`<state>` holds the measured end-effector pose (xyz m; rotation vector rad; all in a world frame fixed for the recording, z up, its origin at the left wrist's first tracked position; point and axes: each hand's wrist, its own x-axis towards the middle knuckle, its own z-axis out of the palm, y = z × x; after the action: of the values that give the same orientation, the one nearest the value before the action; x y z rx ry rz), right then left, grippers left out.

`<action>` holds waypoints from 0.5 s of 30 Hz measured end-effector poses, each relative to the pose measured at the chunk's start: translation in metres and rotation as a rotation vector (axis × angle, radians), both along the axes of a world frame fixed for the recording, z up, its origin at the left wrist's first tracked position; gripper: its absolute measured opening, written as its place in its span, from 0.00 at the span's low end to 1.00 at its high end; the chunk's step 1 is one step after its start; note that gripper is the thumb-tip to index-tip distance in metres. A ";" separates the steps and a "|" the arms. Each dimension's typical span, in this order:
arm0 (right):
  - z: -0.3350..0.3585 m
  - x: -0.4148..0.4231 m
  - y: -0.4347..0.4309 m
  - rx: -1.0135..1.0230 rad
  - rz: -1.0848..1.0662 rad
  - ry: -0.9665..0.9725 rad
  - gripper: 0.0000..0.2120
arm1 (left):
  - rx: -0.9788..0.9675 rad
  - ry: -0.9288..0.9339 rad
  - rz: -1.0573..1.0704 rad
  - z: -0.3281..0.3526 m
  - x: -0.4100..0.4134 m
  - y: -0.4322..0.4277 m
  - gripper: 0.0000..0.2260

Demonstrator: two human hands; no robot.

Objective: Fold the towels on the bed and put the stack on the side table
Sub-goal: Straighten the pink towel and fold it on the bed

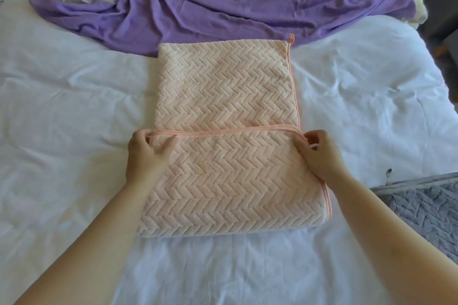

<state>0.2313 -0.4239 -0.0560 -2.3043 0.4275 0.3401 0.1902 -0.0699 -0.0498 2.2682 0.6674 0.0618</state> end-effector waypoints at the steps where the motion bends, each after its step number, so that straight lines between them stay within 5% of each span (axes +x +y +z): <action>1: 0.002 -0.006 -0.002 0.017 -0.009 0.022 0.21 | -0.075 0.061 0.048 0.000 -0.006 0.004 0.24; 8: 0.011 -0.057 -0.010 0.312 -0.230 0.103 0.17 | -0.549 0.348 0.035 0.004 -0.061 0.028 0.39; 15: 0.000 -0.137 -0.009 0.393 -0.352 -0.075 0.09 | -0.330 0.006 0.053 -0.003 -0.123 -0.003 0.17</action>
<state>0.0943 -0.4327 -0.0565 -1.8130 0.6536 0.1450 0.0668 -0.0732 -0.0528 1.9353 0.6864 -0.0278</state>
